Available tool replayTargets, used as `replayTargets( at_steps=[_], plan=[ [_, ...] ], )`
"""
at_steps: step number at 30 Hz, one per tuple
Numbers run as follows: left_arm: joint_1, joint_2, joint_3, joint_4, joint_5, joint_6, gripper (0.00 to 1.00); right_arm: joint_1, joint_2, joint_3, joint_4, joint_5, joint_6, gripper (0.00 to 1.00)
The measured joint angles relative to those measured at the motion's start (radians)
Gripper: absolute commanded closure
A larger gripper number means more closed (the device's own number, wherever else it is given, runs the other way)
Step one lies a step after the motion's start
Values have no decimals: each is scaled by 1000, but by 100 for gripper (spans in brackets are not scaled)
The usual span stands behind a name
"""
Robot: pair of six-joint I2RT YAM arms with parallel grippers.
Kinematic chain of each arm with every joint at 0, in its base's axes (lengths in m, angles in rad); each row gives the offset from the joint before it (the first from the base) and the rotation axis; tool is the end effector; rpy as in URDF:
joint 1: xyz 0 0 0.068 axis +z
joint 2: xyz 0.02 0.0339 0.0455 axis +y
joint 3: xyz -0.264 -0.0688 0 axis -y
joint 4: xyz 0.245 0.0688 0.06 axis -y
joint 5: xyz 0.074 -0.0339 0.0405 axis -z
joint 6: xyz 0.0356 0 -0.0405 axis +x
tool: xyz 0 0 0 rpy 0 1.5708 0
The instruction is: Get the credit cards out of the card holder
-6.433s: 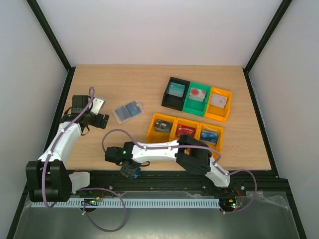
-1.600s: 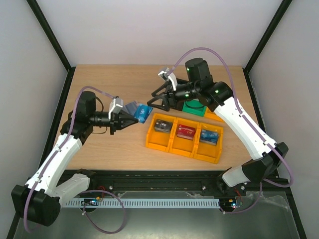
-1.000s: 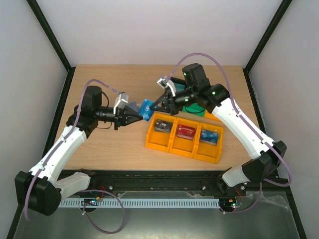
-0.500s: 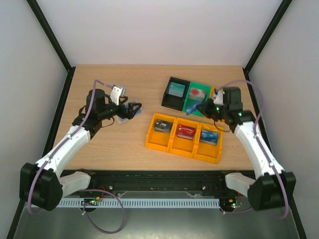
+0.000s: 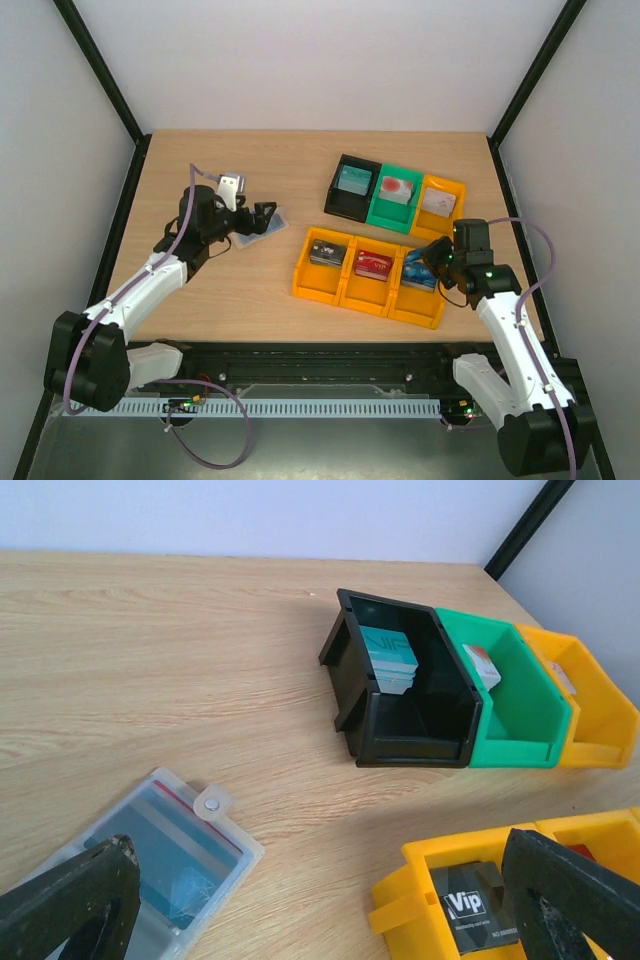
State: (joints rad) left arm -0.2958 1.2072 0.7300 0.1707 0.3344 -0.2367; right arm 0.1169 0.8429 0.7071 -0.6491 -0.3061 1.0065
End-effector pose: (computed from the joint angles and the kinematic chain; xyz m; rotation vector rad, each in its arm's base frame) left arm 0.2586 -0.0910 0.2685 0.2912 1.8939 -0.6761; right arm 0.1692 0.0307 0.2606 0.9284 2.3180 0.8755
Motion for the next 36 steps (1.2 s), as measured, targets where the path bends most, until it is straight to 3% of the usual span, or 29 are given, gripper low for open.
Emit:
replayTargets(
  at_steps=[12,30,34,36],
  plan=[
    [5,18,-14,26,-3,20,1,-6,61,-46,-17,55,-37,98],
    [6,29,-13,19,-33,57,1,-15,92,-148,178,61,-48,98],
    [9,35,-13,18,-37,64,1,-20,78,-151,176,91,-35,67],
    [9,37,-13,18,-39,68,1,-21,77,-150,167,116,-27,58]
  ],
)
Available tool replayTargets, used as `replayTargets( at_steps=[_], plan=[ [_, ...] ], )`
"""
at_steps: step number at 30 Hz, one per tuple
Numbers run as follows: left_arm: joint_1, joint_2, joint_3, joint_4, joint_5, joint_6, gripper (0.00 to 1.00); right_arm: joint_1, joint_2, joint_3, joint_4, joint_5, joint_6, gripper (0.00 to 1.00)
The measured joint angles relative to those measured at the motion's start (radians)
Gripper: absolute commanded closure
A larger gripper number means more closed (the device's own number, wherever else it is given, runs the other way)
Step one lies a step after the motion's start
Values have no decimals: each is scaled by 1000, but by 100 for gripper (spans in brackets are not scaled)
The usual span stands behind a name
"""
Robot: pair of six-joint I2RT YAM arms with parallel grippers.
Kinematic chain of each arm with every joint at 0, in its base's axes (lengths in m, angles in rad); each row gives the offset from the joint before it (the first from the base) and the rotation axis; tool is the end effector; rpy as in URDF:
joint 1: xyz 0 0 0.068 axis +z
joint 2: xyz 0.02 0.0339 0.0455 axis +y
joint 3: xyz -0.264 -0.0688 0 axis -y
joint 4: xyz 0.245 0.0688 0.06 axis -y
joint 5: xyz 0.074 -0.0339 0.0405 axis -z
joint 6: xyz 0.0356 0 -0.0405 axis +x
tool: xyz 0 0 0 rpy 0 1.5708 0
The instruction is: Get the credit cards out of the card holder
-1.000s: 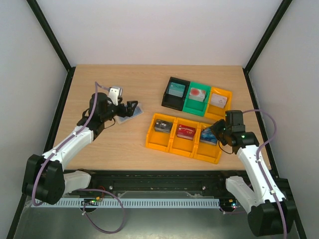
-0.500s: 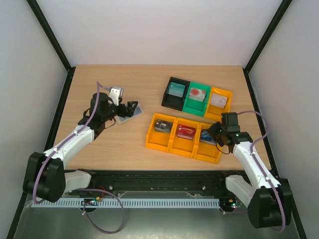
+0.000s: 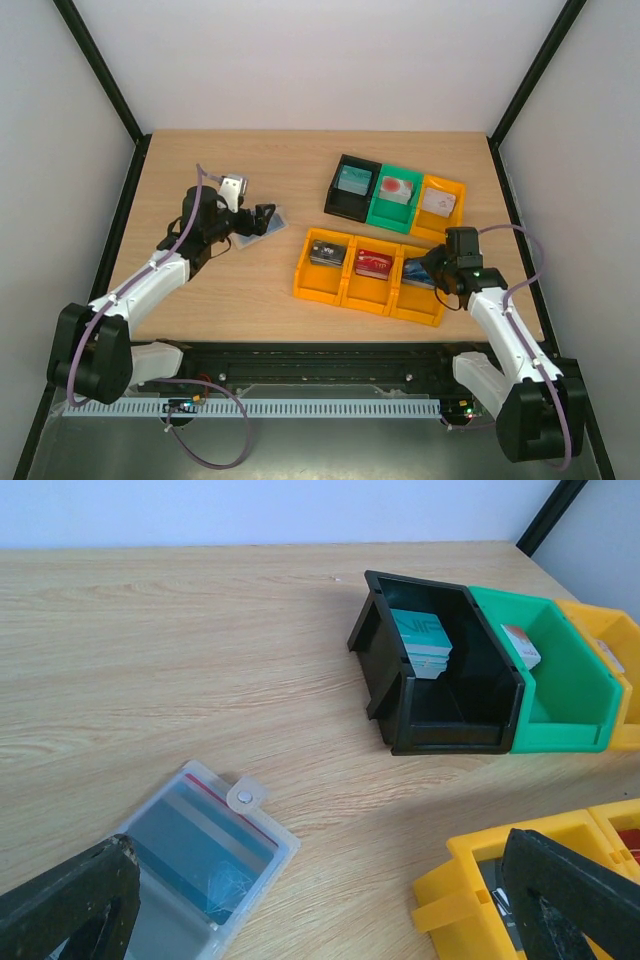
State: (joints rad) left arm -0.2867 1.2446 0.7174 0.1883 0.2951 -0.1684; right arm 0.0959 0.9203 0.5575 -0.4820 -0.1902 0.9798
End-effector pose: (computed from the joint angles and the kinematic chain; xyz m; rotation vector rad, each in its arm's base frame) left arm 0.2649 -0.0889 0.2562 0.3164 1.9123 -0.5869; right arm 0.1813 0.0242 0.2112 0.9966 2.3199 0.6977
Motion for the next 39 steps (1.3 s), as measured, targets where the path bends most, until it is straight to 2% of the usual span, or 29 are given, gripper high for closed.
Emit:
replayTargets(
  at_steps=[6,12,15,20,25,28,32,35,39],
  plan=[
    [0,1,2,0,0,5,1,-1,5,37,-83,90,-11,44],
    [2,10,2,-2,0,33,1,-3,11,165,-187,198,-32,42],
    [13,39,14,-35,22,87,1,-3,16,244,-194,205,-89,42],
    [68,182,138,-230,61,255,1,0,94,385,-177,92,-243,42],
    [185,444,397,-535,22,372,1,79,230,520,-141,5,-377,41],
    [227,581,523,-636,-18,373,1,135,313,580,-124,-17,-432,42],
    [240,690,613,-714,-42,295,1,178,410,618,-90,-40,-489,41],
    [222,752,647,-721,-79,227,1,185,436,618,-81,-55,-518,41],
    [167,761,646,-716,-133,171,1,186,439,622,-68,-74,-549,41]
  ],
)
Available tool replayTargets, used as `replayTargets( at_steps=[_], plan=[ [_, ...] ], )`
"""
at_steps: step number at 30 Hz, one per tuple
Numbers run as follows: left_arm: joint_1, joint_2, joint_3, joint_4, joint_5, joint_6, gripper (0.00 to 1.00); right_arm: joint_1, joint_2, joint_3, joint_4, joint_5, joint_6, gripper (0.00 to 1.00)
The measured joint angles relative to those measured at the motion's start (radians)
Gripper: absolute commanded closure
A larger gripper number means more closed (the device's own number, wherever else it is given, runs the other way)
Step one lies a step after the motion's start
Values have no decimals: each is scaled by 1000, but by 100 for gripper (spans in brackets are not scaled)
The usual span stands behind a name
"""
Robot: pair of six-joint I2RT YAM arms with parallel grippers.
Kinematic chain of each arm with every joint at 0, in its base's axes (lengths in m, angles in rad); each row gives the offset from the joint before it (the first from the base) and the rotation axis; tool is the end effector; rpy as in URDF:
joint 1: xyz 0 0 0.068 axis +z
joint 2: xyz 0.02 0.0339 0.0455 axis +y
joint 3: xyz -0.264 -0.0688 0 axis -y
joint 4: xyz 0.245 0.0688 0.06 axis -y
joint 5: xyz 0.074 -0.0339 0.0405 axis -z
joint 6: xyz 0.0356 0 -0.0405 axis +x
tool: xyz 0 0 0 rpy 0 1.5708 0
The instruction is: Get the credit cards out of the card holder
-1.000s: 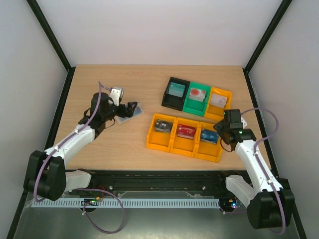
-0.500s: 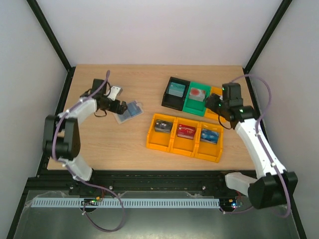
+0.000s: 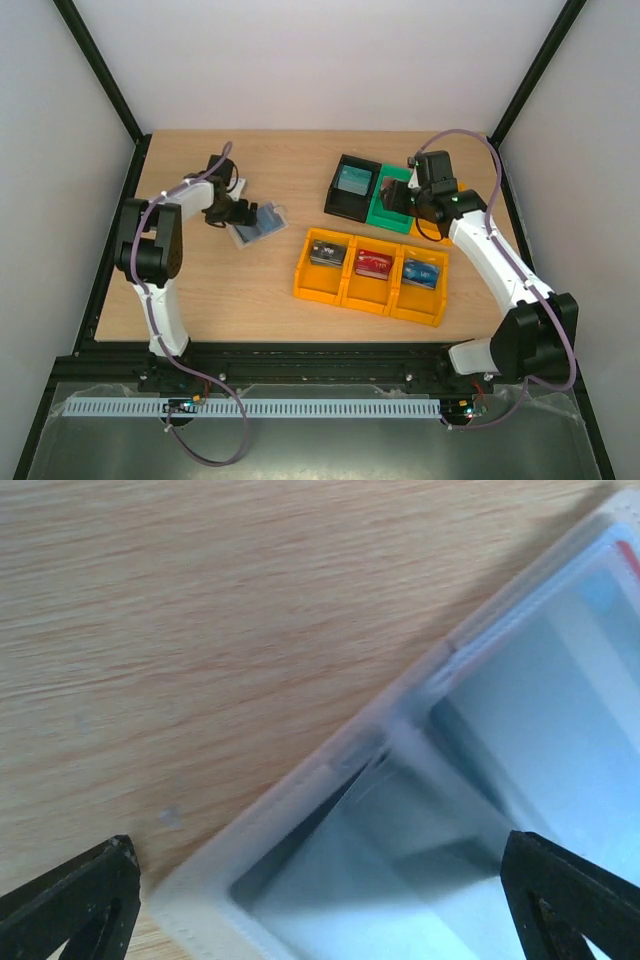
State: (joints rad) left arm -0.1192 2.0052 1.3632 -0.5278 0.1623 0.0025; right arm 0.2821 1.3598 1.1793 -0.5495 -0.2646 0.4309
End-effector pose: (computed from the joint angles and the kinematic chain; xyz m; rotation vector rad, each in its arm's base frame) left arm 0.4023 -0.0540 0.1539 0.2118 2.7320 -0.2549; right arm 0.2829 0.0917 0.3144 0.0354 2.3627 0.6622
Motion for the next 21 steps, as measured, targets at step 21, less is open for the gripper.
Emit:
replayTargets(
  at_steps=[21],
  plan=[
    [-126,-45,-122,163,-50,85,29,42,416,402,0,-35,-152,42]
  ],
)
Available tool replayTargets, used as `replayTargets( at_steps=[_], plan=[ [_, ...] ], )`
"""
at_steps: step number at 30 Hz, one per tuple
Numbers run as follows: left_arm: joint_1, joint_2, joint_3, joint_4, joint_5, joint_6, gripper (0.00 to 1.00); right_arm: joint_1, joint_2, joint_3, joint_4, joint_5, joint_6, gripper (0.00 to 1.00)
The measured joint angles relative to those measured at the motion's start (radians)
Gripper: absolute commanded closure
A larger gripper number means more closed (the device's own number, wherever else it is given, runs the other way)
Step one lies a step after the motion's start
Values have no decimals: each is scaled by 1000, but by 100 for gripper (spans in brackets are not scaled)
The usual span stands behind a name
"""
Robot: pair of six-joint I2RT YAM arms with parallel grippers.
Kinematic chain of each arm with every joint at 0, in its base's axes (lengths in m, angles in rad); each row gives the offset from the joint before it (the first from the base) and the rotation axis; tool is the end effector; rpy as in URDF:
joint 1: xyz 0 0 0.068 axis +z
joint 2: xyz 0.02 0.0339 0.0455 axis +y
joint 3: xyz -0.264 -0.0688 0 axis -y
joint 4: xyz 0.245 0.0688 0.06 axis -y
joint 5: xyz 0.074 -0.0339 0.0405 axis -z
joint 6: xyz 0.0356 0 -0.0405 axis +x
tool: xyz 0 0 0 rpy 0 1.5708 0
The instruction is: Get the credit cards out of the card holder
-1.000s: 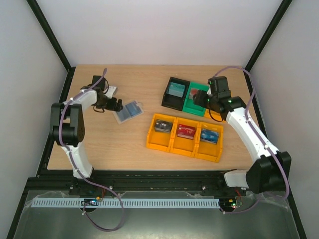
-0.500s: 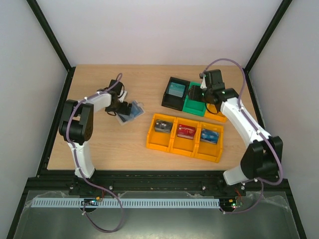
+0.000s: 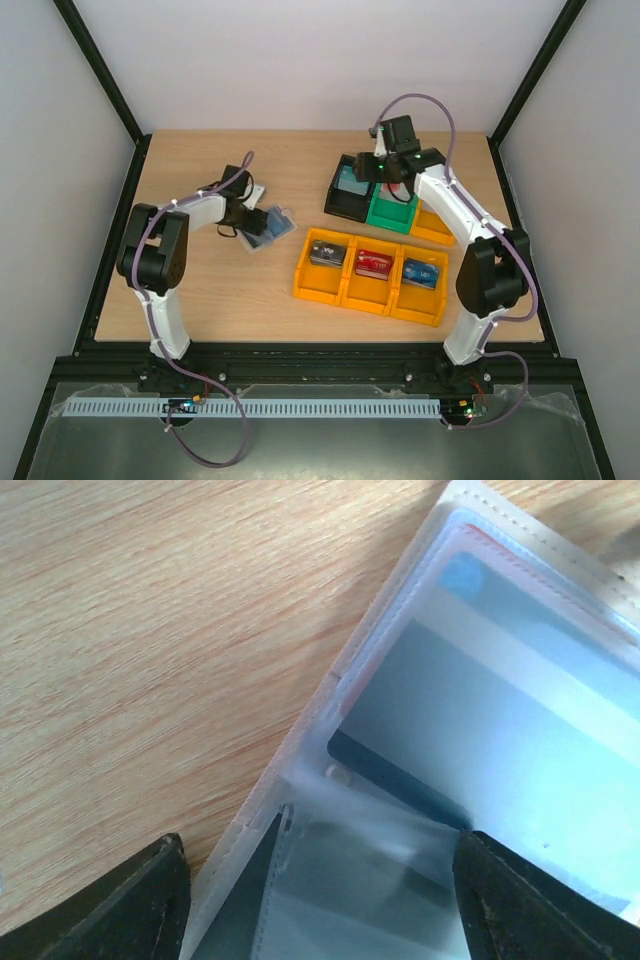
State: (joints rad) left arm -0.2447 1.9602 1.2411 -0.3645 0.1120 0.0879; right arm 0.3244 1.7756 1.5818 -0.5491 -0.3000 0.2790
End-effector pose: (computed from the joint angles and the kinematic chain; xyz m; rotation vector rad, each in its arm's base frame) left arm 0.3825 -0.0996 0.1448 0.4765 2.6149 -0.2003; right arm 0.3807 0.1391 0.3106 -0.2100 2.3531 0.6479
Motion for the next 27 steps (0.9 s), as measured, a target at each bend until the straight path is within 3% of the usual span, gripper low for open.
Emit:
replayTargets(
  at_steps=[7,12,18,27],
  plan=[
    [41,-56,-119,150,78,17,23,235,28,109,-11,-39,-62,41],
    [97,-132,-221,200,122,9,14,380,200,257,31,-138,-5,44],
    [181,-240,-236,162,178,-10,10,369,422,349,44,-84,90,43],
    [201,-434,-290,145,161,-34,6,377,628,565,-29,52,70,42]
  ],
)
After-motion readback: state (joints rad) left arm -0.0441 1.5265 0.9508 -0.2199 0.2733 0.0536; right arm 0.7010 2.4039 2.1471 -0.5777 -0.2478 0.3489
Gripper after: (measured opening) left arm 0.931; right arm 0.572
